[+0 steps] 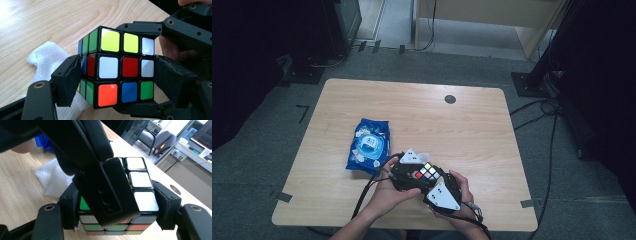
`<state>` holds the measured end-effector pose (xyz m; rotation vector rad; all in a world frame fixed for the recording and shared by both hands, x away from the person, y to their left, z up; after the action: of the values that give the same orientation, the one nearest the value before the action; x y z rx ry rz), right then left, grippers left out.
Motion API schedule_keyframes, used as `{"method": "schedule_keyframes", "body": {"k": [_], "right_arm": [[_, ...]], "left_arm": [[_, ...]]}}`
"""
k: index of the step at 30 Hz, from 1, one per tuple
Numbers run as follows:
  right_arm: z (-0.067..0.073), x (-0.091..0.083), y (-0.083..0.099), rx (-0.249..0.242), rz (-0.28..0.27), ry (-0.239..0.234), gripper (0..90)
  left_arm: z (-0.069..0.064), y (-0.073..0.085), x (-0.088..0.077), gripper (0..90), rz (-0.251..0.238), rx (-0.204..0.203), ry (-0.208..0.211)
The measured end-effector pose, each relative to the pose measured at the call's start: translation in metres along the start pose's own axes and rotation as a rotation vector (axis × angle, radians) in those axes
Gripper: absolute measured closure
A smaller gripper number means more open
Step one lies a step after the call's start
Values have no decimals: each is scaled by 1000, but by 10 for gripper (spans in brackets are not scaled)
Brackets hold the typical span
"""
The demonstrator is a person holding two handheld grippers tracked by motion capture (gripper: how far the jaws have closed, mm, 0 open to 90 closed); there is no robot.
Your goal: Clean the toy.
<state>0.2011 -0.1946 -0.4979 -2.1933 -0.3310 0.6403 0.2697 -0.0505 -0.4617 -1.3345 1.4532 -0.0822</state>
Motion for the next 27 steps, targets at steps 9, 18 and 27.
{"method": "schedule_keyframes", "body": {"k": [9, 18, 27], "right_arm": [[2, 0, -2, -4, -7, 2, 351], [1, -1, -2, 2, -14, 0, 351], [0, -2, -3, 1, -21, -10, 351]], "left_arm": [[1, 1, 5, 266, 20, -6, 8], [3, 2, 3, 337, 5, -8, 55], [5, 3, 2, 345, -7, -5, 71]]}}
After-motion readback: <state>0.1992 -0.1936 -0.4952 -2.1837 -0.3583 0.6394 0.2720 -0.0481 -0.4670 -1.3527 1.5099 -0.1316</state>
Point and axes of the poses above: each handheld gripper's, and its own axes: x roughly forward along the jaws, y roughly out of its underside, z roughly to its left, the point moved 1 cm from there along x, roughly forward along the jaws, and after that the axes turned 9 degrees about -x, right-handed, at the moved point
